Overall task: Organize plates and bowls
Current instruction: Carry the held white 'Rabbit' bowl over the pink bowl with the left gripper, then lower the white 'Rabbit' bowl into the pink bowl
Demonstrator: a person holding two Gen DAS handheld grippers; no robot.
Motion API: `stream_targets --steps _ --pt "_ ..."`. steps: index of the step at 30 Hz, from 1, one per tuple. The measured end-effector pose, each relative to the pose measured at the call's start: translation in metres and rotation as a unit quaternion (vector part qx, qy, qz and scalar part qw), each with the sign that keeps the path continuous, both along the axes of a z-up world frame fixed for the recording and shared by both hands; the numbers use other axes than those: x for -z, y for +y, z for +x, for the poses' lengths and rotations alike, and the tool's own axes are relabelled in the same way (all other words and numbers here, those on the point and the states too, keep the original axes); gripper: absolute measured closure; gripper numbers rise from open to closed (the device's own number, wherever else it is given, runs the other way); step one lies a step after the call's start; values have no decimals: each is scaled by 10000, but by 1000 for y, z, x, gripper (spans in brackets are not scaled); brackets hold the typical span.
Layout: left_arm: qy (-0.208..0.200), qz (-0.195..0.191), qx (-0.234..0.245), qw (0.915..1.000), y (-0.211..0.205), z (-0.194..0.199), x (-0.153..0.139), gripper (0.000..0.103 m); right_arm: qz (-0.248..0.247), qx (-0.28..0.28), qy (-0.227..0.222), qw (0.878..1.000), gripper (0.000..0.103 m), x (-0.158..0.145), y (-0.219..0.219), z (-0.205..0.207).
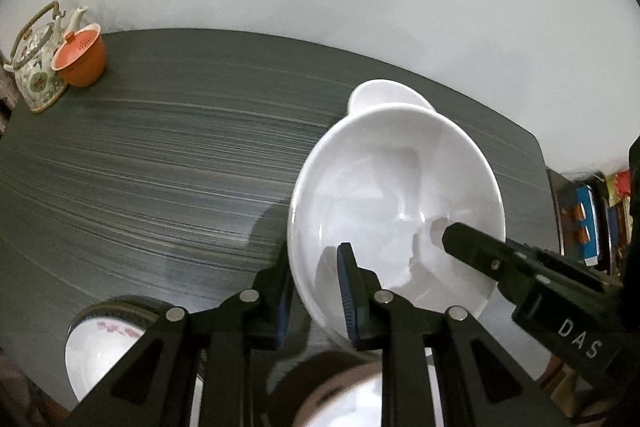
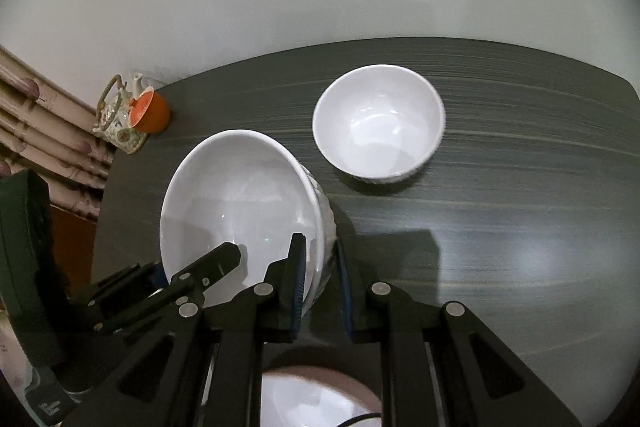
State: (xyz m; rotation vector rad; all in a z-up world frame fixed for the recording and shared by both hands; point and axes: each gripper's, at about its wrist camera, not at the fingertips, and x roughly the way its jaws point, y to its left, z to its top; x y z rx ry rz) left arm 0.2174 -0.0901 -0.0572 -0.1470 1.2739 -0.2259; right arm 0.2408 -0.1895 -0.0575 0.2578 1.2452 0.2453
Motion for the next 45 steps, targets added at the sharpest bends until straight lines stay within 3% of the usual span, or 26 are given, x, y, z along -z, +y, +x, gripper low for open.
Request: stream_targets --steps 5,10,21,32,45 --pt "-64 -51 9 10000 -3 -30 -14 82 24 84 -54 9999 88 -13 -8 -22" --pt "-111 -72 42 9999 1 -31 -31 82 18 129 -58 9999 88 -21 -12 -46" --pt "-69 -119 164 9998 7 -74 -34 82 84 266 -41 9996 87 -27 -17 -105" --pt "313 143 334 9988 3 -106 0 82 -4 328 269 9991 87 3 -16 -144" --pt "463 466 417 9970 -2 -109 25 82 -27 372 658 9971 87 37 -18 -160"
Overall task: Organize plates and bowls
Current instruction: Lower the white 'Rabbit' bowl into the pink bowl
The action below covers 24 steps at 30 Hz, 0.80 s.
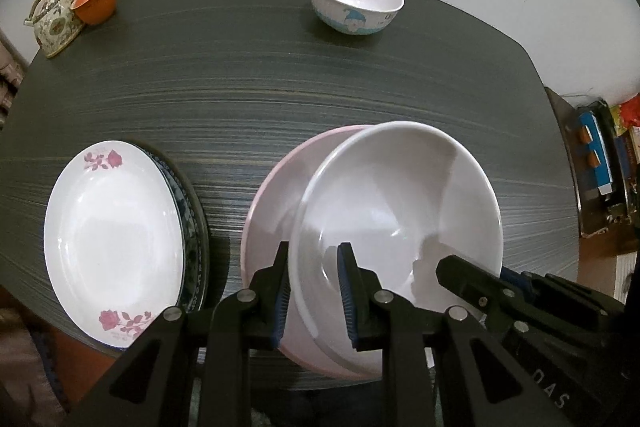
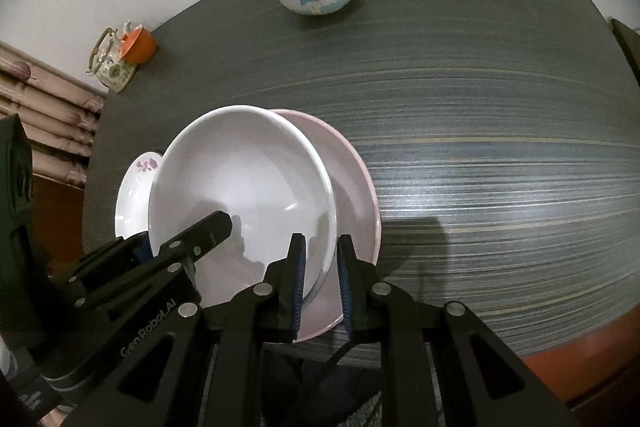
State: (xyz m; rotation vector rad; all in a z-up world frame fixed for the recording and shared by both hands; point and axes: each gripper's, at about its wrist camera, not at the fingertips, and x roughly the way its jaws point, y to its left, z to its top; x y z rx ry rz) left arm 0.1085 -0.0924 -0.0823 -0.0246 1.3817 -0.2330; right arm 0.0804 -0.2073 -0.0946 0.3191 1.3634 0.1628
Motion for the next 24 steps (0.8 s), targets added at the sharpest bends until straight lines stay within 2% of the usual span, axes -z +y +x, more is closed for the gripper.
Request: stream_targets --steps 24 --pt "205 264 69 9994 -13 3 20 82 -99 0 123 9999 86 9 4 1"
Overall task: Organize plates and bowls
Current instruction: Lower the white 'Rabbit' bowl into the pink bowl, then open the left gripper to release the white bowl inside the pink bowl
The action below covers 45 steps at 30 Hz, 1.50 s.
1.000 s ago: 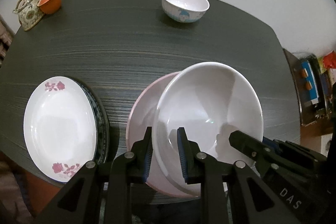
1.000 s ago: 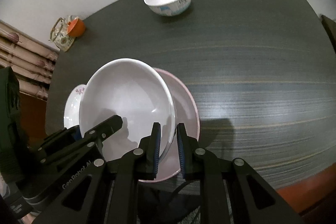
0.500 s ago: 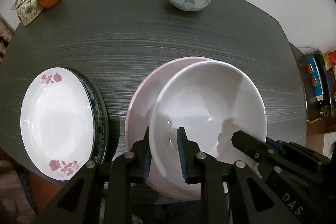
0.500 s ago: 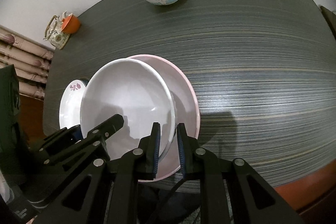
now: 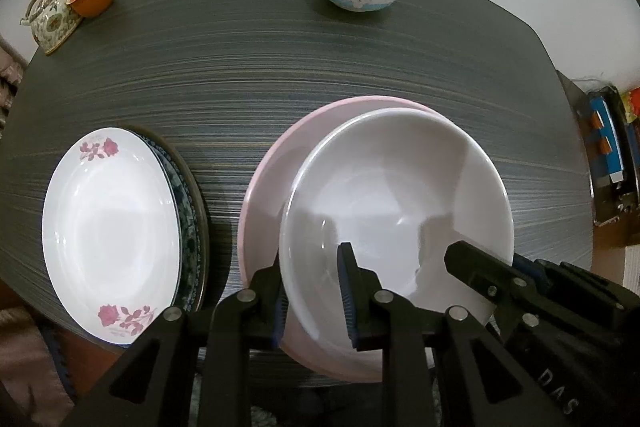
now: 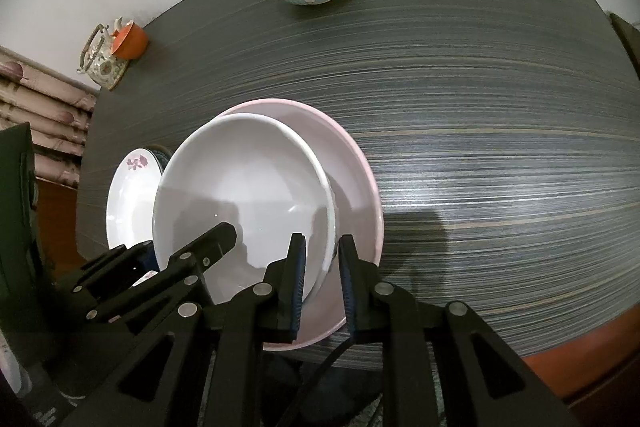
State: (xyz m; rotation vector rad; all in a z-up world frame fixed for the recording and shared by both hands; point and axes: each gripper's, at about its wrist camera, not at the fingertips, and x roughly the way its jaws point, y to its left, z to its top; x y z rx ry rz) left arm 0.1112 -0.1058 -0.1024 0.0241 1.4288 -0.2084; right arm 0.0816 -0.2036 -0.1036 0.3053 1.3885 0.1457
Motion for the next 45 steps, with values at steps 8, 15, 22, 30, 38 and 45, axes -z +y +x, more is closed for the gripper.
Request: stream_targets --steps 8,15,22,30,38,45 --pt "71 -60 -35 10000 1 1 3 78 -150 6 -25 9999 85 1 5 2" --pt "121 -113 -20 9999 7 4 8 78 -163 75 -57 9998 85 1 6 0" --pt "183 -129 -26 9997 11 8 10 77 -79 113 -26 9999 83 1 2 1" --pt "276 -187 -59 9994 15 12 10 77 -4 140 2 9999 81 0 -3 2" --pt "266 -193 -81 9994 20 13 8 74 87 184 28 9998 79 -1 -8 1" --pt "186 -200 -69 9996 15 9 4 71 118 164 46 9998 79 -2 -10 1"
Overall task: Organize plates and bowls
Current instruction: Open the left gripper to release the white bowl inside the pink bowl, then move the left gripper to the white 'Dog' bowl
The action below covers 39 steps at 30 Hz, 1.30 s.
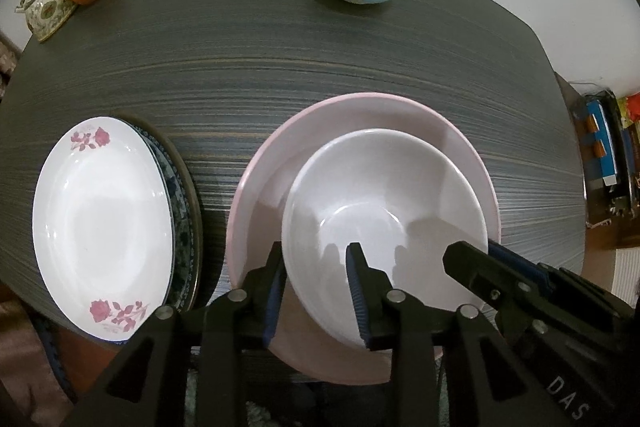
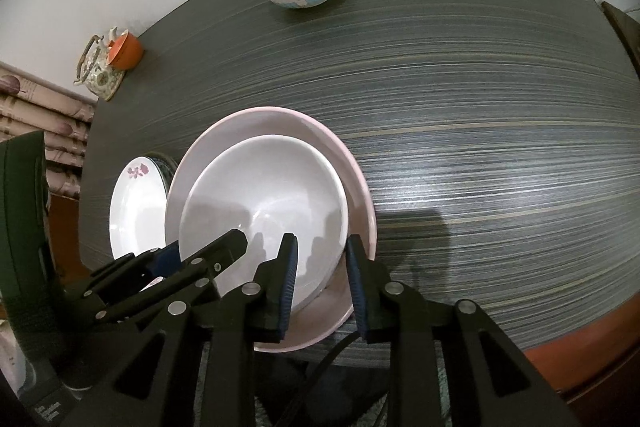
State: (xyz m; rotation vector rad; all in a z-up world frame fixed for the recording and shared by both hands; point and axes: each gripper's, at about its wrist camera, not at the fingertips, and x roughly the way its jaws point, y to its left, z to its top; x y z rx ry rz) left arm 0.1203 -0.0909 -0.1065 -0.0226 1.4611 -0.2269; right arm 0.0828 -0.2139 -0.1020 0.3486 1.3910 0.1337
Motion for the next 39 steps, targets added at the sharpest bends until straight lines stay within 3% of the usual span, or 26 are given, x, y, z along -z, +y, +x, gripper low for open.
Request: stream_targets --steps 13,27,39 --pt "-153 0 2 9999 1 -4 -8 70 117 80 -33 9999 76 -5 -4 -3" --pt "-936 -156 46 9955 6 -3 -39 67 261 103 -400 9988 75 -20 -19 1" --pt "-1551 -177 -466 9866 46 30 -58 67 350 74 -749 9965 74 -26 -46 25"
